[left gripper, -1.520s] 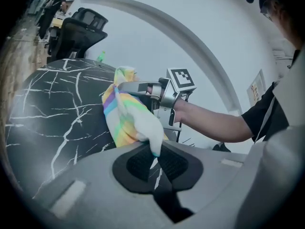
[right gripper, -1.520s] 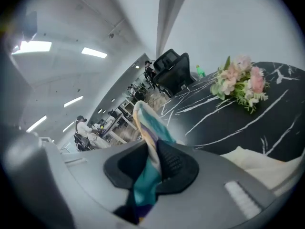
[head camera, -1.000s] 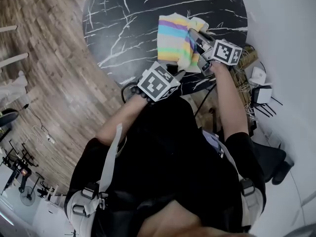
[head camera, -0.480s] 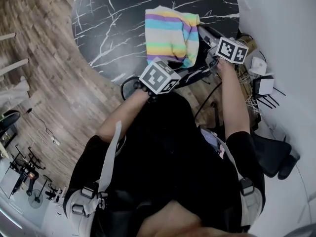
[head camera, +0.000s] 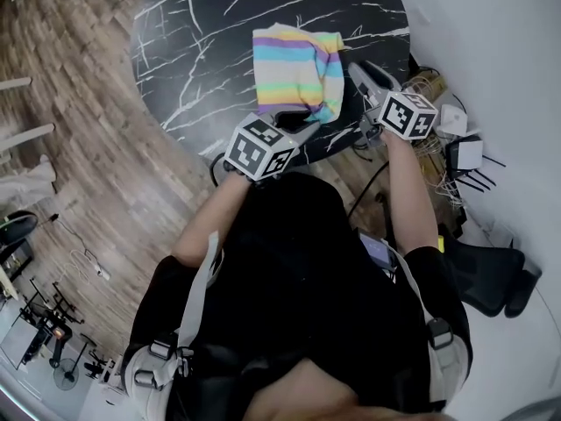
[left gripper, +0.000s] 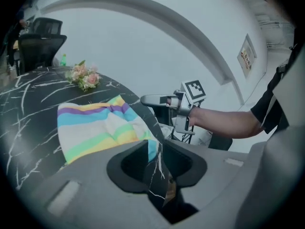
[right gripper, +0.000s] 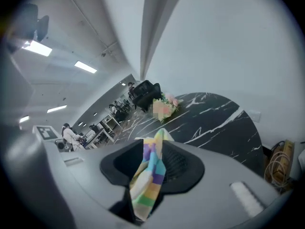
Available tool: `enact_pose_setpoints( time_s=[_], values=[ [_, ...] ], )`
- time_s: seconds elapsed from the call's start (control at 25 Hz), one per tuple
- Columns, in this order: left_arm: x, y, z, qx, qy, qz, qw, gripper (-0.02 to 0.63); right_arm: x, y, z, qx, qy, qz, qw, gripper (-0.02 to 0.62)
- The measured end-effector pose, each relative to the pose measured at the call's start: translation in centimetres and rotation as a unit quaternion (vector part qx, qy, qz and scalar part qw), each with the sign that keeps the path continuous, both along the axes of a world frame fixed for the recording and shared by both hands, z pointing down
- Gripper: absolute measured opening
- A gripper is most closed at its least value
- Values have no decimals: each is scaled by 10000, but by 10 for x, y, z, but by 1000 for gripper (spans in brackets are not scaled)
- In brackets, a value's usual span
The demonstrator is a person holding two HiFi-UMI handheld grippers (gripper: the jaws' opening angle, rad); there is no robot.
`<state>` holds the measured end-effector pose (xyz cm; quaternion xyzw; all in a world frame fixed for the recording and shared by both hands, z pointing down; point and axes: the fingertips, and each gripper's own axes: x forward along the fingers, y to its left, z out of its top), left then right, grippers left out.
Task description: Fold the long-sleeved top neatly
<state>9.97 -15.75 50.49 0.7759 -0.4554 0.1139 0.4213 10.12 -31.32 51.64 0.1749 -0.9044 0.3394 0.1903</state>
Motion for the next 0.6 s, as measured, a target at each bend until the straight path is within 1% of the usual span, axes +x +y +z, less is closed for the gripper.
enact_pose_setpoints(
  time_s=[0.08,0.12,0.16,0.2,0.28,0.44,0.6],
  values=[
    [-22,1,-15,293,17,-315,9991,79,-3,13,-22,348,-46,-51,9994,113],
    [-35,3,-24,428,37,-489,9979,53,-4,19,-33,516,-73,-49,9986,96],
    [-48,5,-32,550,64,-663,9963,30,-5,25,-44,650,-117,-24,9978,72],
    [-62,8,-39,653,95,-822,9944,11,-6,30,-55,740,-179,21,9971,66],
    [-88,16,-53,812,123,-1062,9909,9,-8,40,-76,841,-330,140,9958,54],
    [-134,30,-75,1111,-101,-1277,9855,8,-11,58,-108,1092,-549,307,9920,48],
    [-164,40,-95,1401,-313,-1331,9806,8,-11,73,-130,1420,-624,471,9868,26]
  ],
)
